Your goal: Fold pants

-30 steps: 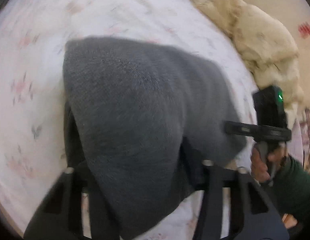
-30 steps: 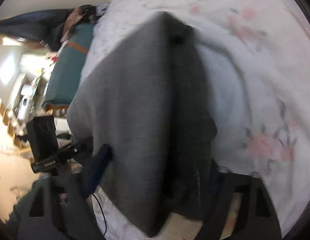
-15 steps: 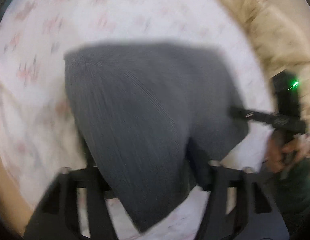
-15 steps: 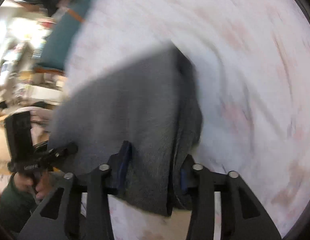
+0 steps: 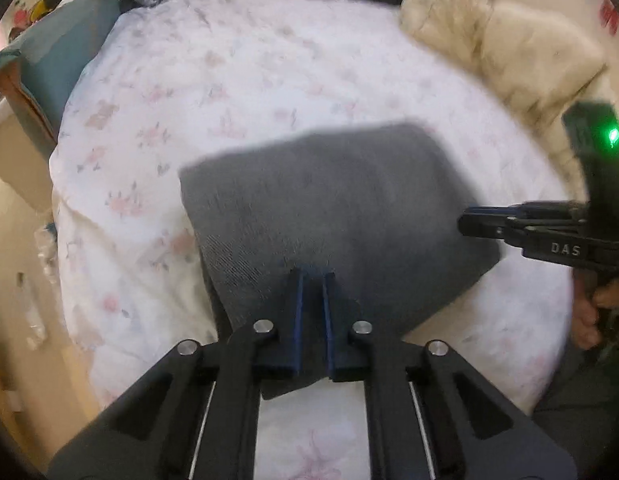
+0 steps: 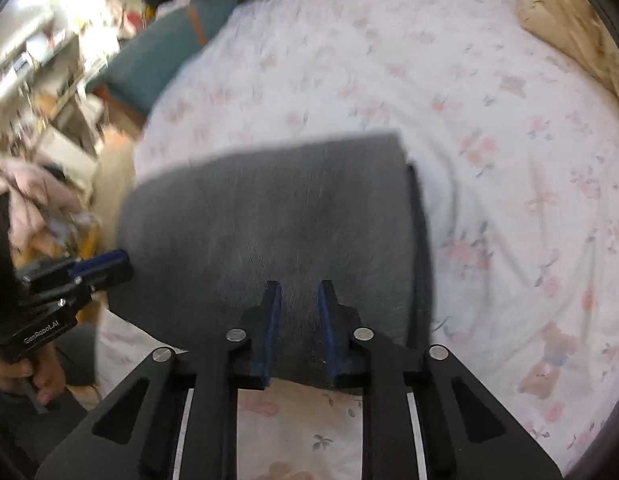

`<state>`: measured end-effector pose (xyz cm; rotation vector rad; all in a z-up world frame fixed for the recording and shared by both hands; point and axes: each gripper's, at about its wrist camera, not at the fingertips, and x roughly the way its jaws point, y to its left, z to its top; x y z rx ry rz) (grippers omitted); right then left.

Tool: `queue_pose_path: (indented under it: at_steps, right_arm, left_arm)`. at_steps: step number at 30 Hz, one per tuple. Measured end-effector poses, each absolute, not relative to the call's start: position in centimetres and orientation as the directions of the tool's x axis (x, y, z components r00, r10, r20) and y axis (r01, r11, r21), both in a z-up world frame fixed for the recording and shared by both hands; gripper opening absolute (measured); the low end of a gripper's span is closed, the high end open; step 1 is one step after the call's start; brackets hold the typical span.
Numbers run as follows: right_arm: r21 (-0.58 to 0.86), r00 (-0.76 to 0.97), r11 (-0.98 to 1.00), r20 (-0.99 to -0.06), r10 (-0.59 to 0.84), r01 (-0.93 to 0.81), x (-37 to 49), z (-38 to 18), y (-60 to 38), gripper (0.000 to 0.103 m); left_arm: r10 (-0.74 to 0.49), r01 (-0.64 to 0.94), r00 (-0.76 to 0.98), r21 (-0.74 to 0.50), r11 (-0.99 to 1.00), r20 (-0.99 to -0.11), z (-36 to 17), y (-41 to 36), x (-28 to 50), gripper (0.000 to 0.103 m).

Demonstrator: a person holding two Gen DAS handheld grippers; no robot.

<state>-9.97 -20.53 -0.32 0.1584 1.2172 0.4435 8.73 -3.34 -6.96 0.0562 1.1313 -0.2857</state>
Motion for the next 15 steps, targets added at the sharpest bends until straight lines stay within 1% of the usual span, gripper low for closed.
queue_pose_path:
  at_steps: [1,3,4,5,6,7,8,11,13,15]
  right_arm:
    - [0.329,0.24,0.915,-0.892,0.382,-0.234,-10.1,-1.7,-20.1,0.013]
    - [0.328,0.184,0.919,-0.911,0.369,-0.22,-10.5,-3.4,-20.2,0.008]
    - [0.329,0.153,0.918,-0.918,0.366,-0.222,-10.8,-4.2,-20.3,0.008]
    - [0.34,0.112,0.915,-0.922,0.369,-0.219,-11.2,-5.1,-20.2,0.002]
    - [0.34,0.09,0.919,-0.927,0.363,-0.201,-11.5,-5.8,-20.3,0.0]
    - [0.337,0.058,0.922,-0.934,0.353,-0.19,-11.9,-6.8,-20.4,0.0]
    - [0.319,0.061,0.925,-0.939,0.338,-0.208,-12.1,-7.1,-20.1,0.0]
    - [0.28,0.09,0.929,-0.947,0.309,-0.241,-12.2,-6.1,-19.7,0.0]
    - [0.288,0.104,0.925,-0.941,0.321,-0.248,-12.6,-5.3,-20.2,0.0]
    - [0.346,0.134,0.909,-0.915,0.382,-0.232,-12.6,-3.6,-21.5,0.002]
  left_arm:
    - [-0.157,0.243,0.37,-0.067,0.968,-0.916,-8.1,-3.6,8.9,0.005]
    - [-0.11,0.228,0.269,-0.048,0.973,-0.957,-10.9,-3.1,8.9,0.004]
    - [-0.083,0.232,0.226,-0.029,0.972,-0.971,-12.0,-3.0,8.6,0.003]
    - [-0.07,0.245,0.202,-0.019,0.969,-0.977,-12.9,-2.9,8.3,0.003]
    - [-0.066,0.264,0.202,-0.01,0.964,-0.977,-13.5,-3.1,8.2,0.003]
    - [-0.063,0.281,0.208,-0.002,0.96,-0.976,-13.6,-3.3,8.3,0.003]
    - [-0.062,0.283,0.209,-0.001,0.959,-0.976,-13.6,-3.4,8.5,0.003]
    - [-0.089,0.258,0.21,-0.033,0.966,-0.974,-13.1,-2.8,8.6,0.003]
    - [-0.101,0.25,0.238,-0.039,0.967,-0.966,-11.9,-2.5,8.1,0.002]
    - [-0.131,0.234,0.272,-0.067,0.97,-0.953,-10.2,-1.9,7.7,0.003]
